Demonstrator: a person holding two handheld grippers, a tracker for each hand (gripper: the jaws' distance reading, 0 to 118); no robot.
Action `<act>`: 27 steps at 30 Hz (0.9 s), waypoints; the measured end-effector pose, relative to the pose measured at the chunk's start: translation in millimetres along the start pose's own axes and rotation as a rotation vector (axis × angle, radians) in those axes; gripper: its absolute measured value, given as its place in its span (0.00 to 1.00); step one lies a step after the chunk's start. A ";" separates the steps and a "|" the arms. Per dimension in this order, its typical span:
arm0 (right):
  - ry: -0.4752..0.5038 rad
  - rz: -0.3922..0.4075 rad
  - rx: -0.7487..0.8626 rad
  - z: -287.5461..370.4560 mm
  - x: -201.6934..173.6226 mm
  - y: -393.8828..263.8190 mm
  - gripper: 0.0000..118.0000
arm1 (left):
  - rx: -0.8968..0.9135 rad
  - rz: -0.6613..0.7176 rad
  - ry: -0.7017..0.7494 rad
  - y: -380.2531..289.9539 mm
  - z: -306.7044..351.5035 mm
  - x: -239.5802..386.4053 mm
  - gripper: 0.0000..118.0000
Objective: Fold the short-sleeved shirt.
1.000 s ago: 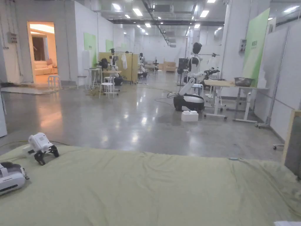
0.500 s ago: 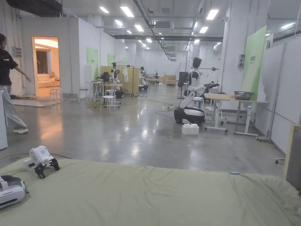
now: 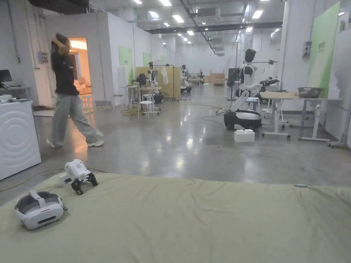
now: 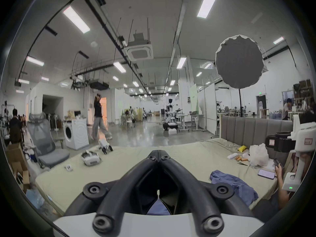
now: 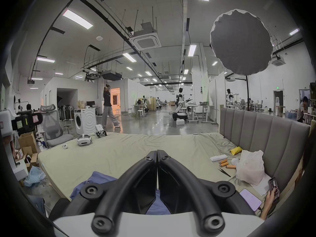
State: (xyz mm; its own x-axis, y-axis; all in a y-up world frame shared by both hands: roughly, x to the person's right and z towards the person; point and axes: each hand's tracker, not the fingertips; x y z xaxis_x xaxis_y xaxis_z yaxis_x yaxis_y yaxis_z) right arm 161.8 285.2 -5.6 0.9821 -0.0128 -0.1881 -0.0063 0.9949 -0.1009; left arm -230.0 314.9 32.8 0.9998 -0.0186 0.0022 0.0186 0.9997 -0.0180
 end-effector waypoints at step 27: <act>-0.091 -0.143 -0.411 -39.1 52.5 -93.4 0.00 | -0.920 0.148 0.065 -276.3 -346.4 -90.8 0.14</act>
State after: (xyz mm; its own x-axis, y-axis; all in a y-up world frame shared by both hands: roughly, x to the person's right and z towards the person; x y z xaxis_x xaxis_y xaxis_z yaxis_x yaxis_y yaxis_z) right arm 206.6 187.7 -44.3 0.9910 -0.1204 -0.0594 0.0744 0.8609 -0.5033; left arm -325.2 34.2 -308.8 0.9897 0.0791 -0.1192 -0.1429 0.5850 -0.7983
